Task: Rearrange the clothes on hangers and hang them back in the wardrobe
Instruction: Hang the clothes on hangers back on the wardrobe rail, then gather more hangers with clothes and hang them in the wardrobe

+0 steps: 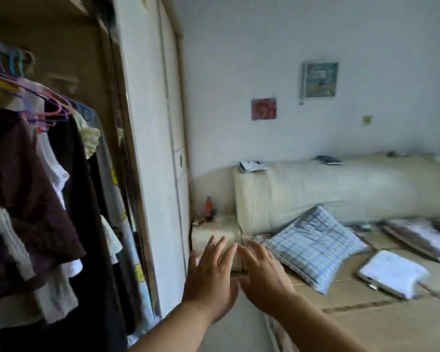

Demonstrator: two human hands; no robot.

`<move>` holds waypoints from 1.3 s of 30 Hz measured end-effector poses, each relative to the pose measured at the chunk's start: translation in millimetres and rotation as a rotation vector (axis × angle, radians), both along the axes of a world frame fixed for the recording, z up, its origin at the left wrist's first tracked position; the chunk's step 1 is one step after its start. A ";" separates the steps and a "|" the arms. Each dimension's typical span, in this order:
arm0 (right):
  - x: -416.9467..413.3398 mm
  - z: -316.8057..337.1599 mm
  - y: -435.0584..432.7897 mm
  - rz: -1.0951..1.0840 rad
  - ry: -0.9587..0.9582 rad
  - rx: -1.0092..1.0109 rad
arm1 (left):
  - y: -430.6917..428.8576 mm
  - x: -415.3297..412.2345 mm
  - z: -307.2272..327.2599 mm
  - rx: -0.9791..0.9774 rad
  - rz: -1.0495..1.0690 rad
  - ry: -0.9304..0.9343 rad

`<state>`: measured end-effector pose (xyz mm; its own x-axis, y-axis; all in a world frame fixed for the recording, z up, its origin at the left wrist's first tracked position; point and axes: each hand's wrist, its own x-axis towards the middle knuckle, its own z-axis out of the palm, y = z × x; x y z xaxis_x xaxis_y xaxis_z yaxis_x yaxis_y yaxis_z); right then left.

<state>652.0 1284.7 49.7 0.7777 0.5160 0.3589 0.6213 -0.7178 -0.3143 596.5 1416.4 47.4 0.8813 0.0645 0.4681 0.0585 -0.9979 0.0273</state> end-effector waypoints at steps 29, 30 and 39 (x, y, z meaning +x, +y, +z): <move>-685.5 -126.4 -715.1 -1.318 0.452 0.064 | -753.7 -500.6 -121.4 -0.087 -1.246 0.723; -703.0 -123.0 -725.5 -1.333 0.450 0.068 | -766.5 -513.8 -117.0 -0.080 -1.274 0.702; -793.2 -119.5 -806.8 -1.427 0.484 0.103 | -856.7 -576.7 -115.7 -0.055 -1.376 0.718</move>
